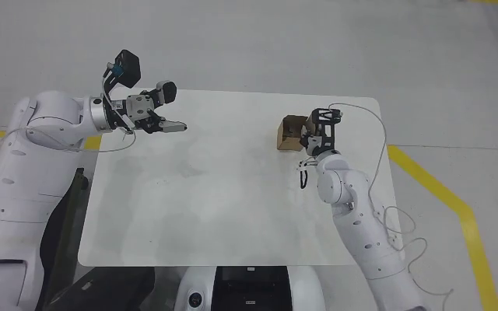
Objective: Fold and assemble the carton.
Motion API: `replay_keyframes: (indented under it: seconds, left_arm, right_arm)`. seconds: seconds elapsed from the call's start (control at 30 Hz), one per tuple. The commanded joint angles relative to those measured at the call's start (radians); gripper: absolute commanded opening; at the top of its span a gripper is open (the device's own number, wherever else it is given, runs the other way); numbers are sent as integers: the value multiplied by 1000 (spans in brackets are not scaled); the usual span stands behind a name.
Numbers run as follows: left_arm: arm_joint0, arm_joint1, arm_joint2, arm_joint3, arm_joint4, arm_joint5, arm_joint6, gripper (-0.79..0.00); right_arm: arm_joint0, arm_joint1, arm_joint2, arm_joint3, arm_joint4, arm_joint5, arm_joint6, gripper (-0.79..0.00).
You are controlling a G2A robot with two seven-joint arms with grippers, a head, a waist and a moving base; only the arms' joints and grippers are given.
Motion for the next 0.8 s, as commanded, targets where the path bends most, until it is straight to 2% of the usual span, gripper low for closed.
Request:
replay_keyframes:
  seconds: [0.0,0.17,0.37,0.57,0.77]
  left_arm:
    - [0,0,0,0,0,0,0,0]
    - [0,0,0,0,0,0,0,0]
    - [0,0,0,0,0,0,0,0]
    - [0,0,0,0,0,0,0,0]
    - [0,0,0,0,0,0,0,0]
  right_arm:
    - [0,0,0,1,0,-2,1,-677]
    - [4,-2,4,7,13,-8,10,-785]
    - [-26,-2,15,-40,60,-65,-54,-785]
    - [-87,7,70,-95,267,-309,-119,-785]
    - [-135,17,101,-129,444,-522,-102,-785]
